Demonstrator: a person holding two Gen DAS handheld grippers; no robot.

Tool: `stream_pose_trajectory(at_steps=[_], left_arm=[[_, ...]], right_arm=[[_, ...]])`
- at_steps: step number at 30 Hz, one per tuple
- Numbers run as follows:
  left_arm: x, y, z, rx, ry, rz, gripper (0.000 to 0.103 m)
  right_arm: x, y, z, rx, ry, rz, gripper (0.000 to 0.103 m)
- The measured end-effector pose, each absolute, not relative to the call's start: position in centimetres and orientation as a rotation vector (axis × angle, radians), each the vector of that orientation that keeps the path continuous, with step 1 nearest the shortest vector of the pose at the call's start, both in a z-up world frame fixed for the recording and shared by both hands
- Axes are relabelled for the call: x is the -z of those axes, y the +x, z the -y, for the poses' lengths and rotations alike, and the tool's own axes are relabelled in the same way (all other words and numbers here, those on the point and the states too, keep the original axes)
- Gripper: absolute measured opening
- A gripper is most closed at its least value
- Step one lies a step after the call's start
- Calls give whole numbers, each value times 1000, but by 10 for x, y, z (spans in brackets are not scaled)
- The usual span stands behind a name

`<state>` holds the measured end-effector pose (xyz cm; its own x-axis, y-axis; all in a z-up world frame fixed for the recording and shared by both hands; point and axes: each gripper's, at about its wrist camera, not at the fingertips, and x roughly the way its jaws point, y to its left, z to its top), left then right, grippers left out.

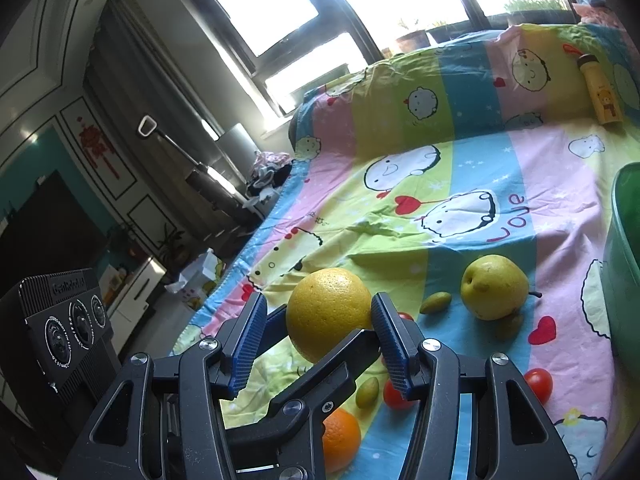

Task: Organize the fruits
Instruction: 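Lift the grapefruit with the right tool and carry it toward the green basin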

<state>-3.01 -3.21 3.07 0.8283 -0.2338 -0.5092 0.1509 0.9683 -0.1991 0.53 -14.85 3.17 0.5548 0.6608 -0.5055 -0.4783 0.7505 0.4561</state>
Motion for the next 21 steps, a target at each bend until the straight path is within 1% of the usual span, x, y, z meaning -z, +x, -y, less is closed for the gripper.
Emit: stream_pose_trajectory(at_steps=[21], left_arm=[[-50,-35,55,225,-91,-485,61]], right_arm=[[-51,-3,166,-655,253,-628,58]])
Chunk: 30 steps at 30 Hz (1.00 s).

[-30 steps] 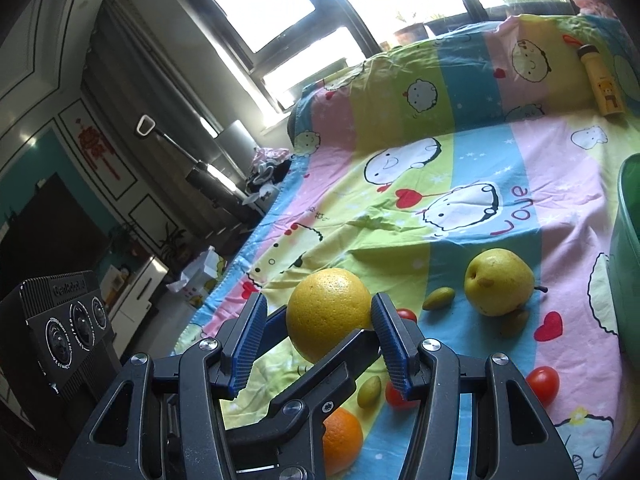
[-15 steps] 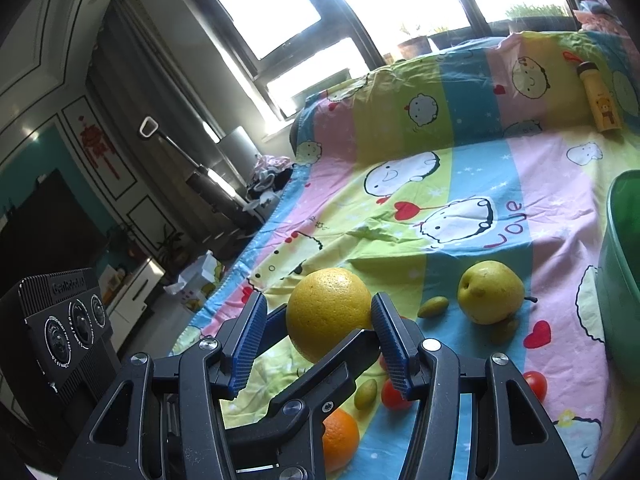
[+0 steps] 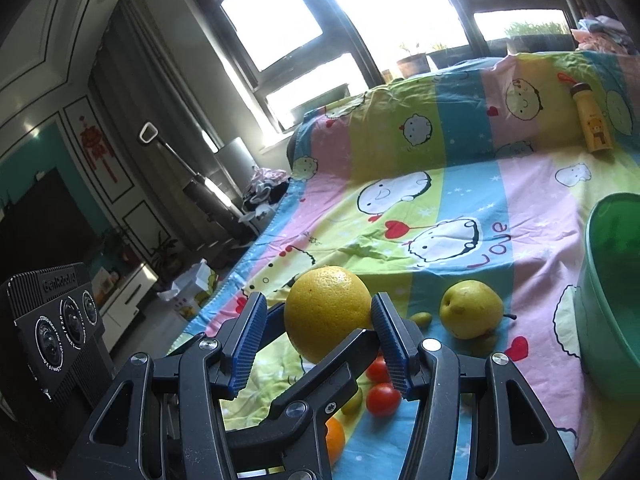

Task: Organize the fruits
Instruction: 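Lift the grapefruit with the right tool and carry it toward the green basin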

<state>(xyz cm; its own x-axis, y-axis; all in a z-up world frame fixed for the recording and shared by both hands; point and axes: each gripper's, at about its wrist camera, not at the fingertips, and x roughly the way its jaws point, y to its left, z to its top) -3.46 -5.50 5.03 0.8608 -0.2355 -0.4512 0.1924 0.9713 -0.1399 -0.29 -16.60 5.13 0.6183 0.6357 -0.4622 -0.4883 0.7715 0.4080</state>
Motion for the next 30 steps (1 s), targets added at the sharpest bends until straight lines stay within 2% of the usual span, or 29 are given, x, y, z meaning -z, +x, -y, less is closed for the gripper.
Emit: stream_pose_trajectory(at_steps=[30], left_arm=[[-78,-18,128,346,-1,-464,61]], right_arm=[[-79,-5,243,-548,359,-538,58]])
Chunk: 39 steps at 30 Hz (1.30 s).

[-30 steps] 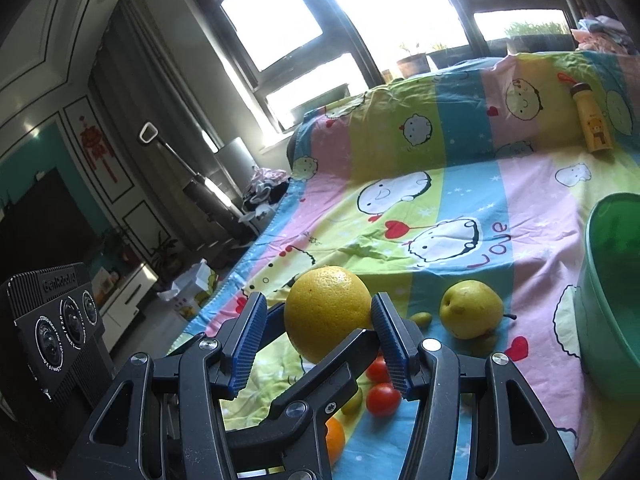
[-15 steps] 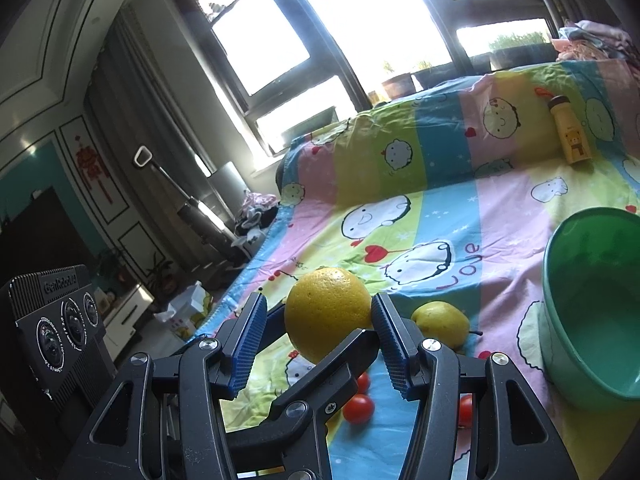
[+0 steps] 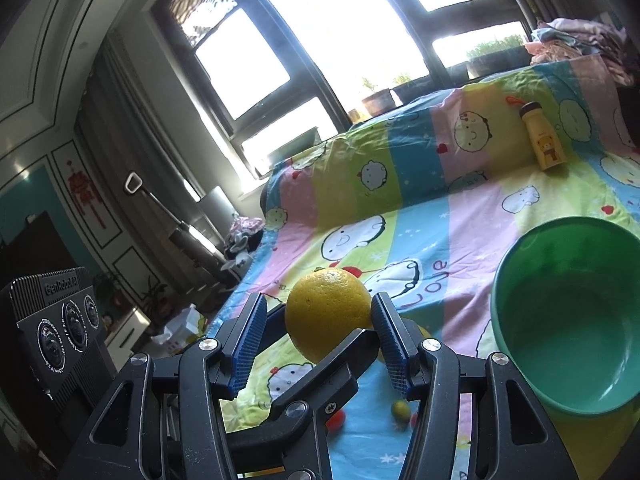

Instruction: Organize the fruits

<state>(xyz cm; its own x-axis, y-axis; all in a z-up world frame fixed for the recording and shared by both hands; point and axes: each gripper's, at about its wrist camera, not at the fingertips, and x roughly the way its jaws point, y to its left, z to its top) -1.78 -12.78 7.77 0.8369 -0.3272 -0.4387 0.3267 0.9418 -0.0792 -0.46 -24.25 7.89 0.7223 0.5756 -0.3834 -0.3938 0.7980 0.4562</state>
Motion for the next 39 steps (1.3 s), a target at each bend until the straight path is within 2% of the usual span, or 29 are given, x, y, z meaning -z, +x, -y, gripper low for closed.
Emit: stream_pose_trajectory(at_steps=[7,13,15,19,27,39], left_arm=[[-81,-10,149,391,15,-467,61],[-86,-6,167,464,47,-440,56],[-80,4,172,486,47,-478,57],[-68,22,165,488,-15,-591,58],[-40,60,114,369,-181,-848,61],[-5,77,82,336,-225,-979,62]], right_arm=[[-82,-2,265,-507,397,-519,58],[-87,-4,281,-476,435,-483,58],[-84,-1,286,-442,410,-513,58],[-60,21,305,-504,596,-667,57],[-48,35,308,-431,614,-758,57],[-18,62,267,-436,610,-958,57]])
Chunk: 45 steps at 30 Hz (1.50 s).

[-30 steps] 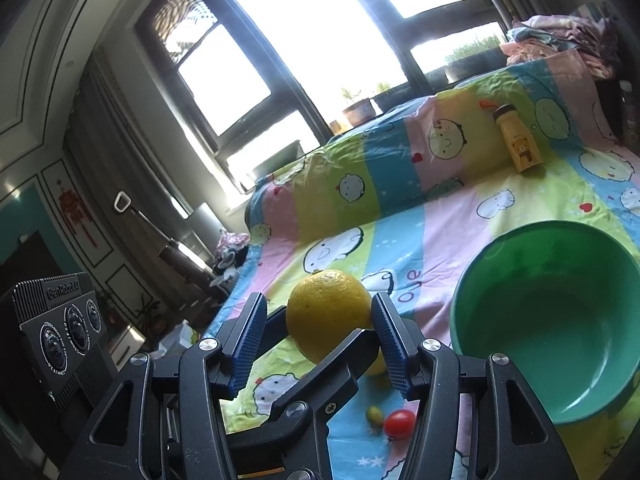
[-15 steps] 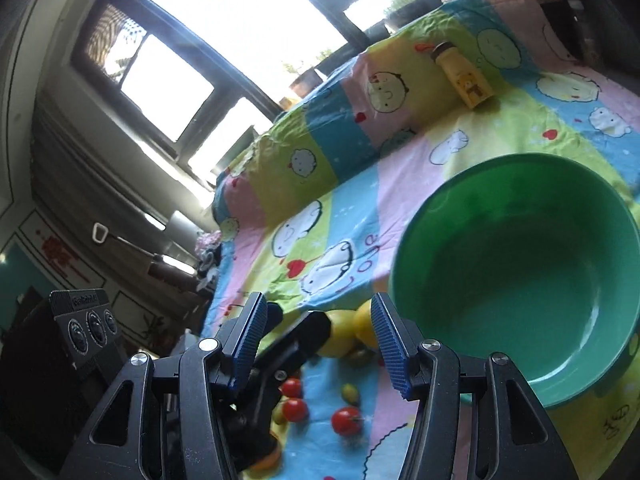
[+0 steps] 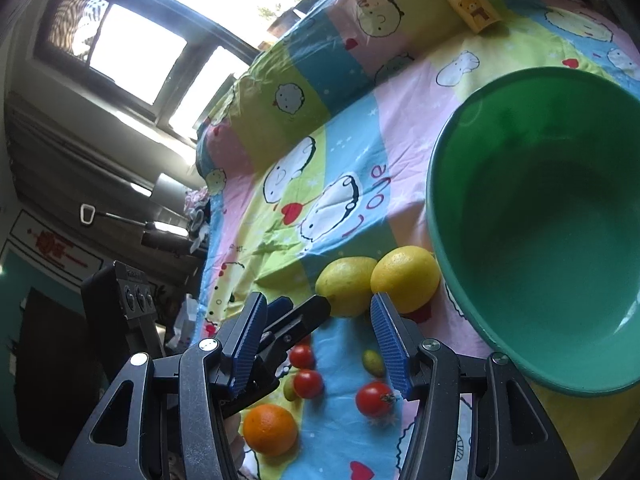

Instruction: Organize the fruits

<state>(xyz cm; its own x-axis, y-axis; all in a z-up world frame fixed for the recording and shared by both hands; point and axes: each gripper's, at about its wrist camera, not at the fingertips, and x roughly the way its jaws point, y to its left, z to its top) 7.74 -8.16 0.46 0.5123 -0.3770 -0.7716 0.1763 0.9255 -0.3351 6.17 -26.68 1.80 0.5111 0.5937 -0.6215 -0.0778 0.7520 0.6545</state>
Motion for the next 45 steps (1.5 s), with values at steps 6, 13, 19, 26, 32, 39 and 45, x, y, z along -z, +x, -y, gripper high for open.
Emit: stream_pose_trajectory(at_steps=[6,13,19,26,32,39,45], left_arm=[[0,69,64,335,-253,-983,62],[0,50,54,374,-246,-1067,62],[9,38,68,446,-207,-1122,62],[-2,42,63,435,-295,-1021,62],[-2,43,56,402,-285,-996,62],[5,49,47,391,-318,-1015,62],[6,50,46,395,-323,-1021,62]], right_arm=[[5,67,261,-352,655,-1066,57],[15,64,253,-312,632,-1115,57],[27,59,245,-319,623,-1183,57],[23,55,257,-246,684,-1085,57],[34,67,261,-113,779,-1036,57],[31,84,261,-7,752,-964,60],[36,97,260,74,697,-978,60]])
